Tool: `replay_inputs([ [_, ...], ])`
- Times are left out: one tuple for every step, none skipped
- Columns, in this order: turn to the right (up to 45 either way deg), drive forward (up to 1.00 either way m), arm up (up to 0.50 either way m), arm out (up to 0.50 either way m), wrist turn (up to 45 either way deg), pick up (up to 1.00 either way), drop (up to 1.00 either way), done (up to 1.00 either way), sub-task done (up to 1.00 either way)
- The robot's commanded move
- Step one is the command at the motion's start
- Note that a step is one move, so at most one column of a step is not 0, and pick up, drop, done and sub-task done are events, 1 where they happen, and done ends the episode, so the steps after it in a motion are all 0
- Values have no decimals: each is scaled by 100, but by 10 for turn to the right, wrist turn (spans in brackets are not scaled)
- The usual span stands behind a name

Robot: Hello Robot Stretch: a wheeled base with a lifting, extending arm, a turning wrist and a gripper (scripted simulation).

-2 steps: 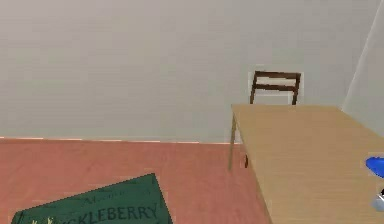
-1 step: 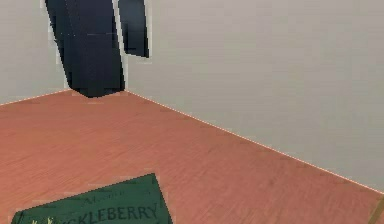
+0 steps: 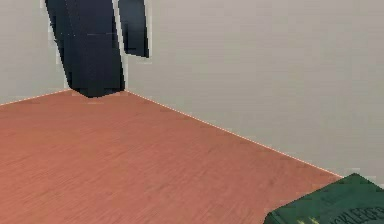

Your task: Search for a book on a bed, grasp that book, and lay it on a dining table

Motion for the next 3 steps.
replay_inputs([
  [0, 0, 0, 0, 450, 0, 0, 0, 0],
  [0, 0, 0, 0, 450, 0, 0, 0, 0],
  [0, 0, 0, 0, 90, 0, 0, 0, 0],
])
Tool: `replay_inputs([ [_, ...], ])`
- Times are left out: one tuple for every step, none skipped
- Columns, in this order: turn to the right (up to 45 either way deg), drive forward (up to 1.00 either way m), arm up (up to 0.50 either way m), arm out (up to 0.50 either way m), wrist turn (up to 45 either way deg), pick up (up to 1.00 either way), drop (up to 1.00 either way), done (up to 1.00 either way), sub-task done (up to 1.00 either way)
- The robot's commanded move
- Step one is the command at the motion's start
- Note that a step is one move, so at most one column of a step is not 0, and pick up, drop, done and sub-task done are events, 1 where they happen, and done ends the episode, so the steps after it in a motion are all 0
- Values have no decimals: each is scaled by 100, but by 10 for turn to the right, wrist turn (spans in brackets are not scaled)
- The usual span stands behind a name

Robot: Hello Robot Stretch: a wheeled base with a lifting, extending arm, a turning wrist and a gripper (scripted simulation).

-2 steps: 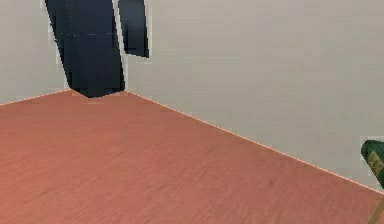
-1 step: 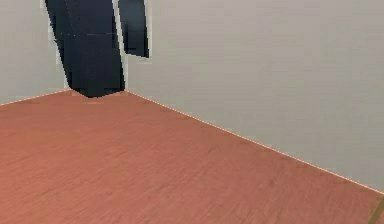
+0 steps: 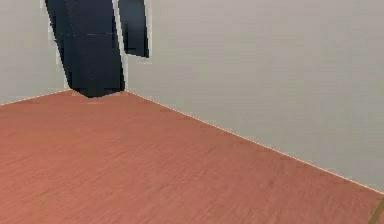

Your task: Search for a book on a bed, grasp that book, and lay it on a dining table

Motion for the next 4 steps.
replay_inputs([
  [0, 0, -4, 0, 0, 0, 0, 0, 0],
  [0, 0, -32, 0, 0, 0, 0, 0, 0],
  [0, 0, 0, 0, 0, 0, 100, 0, 0],
  [0, 0, 4, 0, 0, 0, 0, 0, 0],
])
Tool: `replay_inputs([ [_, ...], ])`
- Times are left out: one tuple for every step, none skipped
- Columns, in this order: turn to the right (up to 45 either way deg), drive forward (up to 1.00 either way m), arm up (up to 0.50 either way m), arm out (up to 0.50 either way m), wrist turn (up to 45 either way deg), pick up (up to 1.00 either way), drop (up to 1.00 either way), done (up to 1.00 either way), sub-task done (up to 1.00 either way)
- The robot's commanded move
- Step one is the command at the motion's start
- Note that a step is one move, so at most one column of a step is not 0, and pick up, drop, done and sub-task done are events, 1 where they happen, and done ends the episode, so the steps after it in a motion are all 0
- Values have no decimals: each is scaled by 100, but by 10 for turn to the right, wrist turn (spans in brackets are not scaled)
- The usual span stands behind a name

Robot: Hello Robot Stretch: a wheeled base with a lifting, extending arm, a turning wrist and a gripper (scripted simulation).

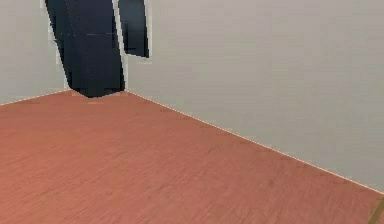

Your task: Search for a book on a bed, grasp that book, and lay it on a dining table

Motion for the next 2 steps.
replay_inputs([
  [0, 0, 0, -8, 0, 0, 0, 0, 0],
  [0, 0, 0, 0, 0, 0, 0, 100, 0],
])
